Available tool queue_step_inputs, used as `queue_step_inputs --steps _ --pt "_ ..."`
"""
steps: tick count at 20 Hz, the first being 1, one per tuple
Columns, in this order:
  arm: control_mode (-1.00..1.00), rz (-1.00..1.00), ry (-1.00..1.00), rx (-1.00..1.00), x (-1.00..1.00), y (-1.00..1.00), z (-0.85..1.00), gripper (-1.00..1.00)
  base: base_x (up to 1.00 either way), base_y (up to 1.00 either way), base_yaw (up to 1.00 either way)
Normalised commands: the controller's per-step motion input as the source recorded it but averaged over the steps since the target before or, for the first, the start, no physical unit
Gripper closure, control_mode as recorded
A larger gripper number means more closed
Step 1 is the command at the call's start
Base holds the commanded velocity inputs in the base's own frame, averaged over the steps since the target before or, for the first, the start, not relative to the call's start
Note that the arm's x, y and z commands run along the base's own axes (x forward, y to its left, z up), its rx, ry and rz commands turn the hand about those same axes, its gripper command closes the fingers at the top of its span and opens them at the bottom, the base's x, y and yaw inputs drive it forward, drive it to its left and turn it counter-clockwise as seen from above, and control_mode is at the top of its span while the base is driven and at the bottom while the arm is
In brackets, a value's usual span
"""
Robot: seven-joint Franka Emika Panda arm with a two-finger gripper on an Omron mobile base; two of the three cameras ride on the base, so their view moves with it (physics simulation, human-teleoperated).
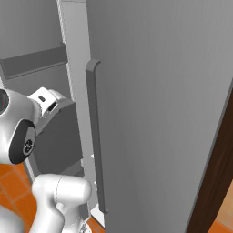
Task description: Take the meat container that has the fish and place it on the second highest rack of the freezer. Then take the vegetable container that has the squash and cucumber and place it on the highest rack of the freezer.
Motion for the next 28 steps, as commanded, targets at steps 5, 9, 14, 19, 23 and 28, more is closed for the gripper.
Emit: queue_step_inputs --steps 5,9,14,19,23,28 --pt "-1.0 0.0 0.0 -0.01 -0.2 0.03 0.0 -1.0 0.0 0.0 0.0" --pt "-1.0 0.0 0.0 0.0 -0.04 0.0 0.0 -1.0 0.0 0.0 0.0" --pt "-1.0 0.0 0.0 0.0 -0.04 0.0 0.0 -1.0 0.0 0.0 0.0" --pt "1.0 0.0 0.0 0.0 0.0 0.0 0.0 -1.0 -0.85 -0.12 0.24" --pt "1.0 0.0 0.0 0.0 0.0 0.0 0.0 -1.0 -0.93 -0.14 0.67" --pt "1.0 0.0 0.0 0.0 0.0 0.0 0.0 -1.0 -0.61 -0.02 0.94"
